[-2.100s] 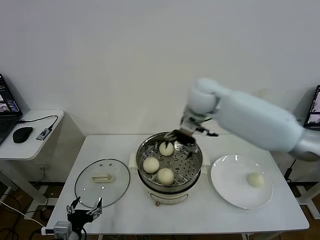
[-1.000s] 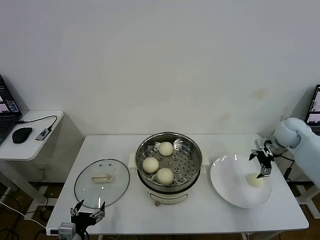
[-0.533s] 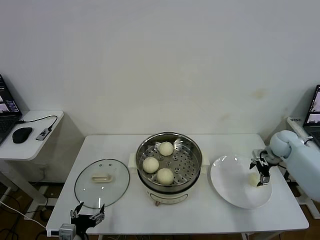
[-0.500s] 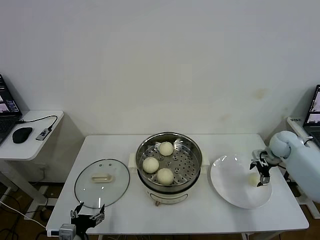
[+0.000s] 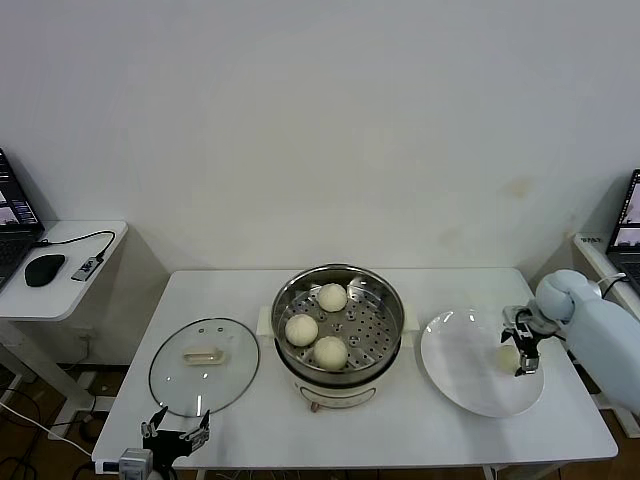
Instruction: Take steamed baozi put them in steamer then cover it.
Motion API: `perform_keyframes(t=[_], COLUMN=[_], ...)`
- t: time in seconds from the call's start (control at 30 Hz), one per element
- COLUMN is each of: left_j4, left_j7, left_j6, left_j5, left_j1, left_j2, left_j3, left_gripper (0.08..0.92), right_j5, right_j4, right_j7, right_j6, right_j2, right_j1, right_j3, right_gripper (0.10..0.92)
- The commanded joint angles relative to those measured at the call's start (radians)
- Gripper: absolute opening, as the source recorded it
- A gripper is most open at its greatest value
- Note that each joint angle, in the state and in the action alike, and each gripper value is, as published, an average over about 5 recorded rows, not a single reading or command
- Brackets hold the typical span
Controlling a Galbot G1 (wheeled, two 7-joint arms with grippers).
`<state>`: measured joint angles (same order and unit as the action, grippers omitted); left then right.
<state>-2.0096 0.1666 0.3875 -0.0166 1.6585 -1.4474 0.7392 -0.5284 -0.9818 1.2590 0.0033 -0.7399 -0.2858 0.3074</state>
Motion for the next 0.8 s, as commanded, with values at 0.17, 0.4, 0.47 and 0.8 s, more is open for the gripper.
perform_keyframes(t=[0.17,0.4,0.47,0.8], left_j4=[0.002,0.003,0.003,-0.002], left_j7=[0.0,0.0,0.0,-0.003], left_j6=[0.001,0.0,0.0,-0.003], left_j5=[0.0,0.0,0.0,-0.001], left_j1=[-0.004,-0.005,-0.007,-0.009], left_j2=[-0.002,-0.005,-0.006,-0.009], left_j3=[0.0,-0.004,-0.004,-0.01], left_gripper=[0.823,0.823,0.823,0.823], right_j5=[-0.01,0.007,0.011,0.155], right_j4=[0.021,0.014,0.008,-0.11], right_j7=[-0.01,-0.001,0.0,0.041], right_j6=[-0.001,-0.01,-0.016,-0.09], right_j2=[-0.009,0.0,0.003,0.07], right_j1=[0.0,0.011,0.013,0.073], right_j3=[-0.004,0.001,0.003,0.067], right_gripper=[0.823,0.719,0.669,0.595])
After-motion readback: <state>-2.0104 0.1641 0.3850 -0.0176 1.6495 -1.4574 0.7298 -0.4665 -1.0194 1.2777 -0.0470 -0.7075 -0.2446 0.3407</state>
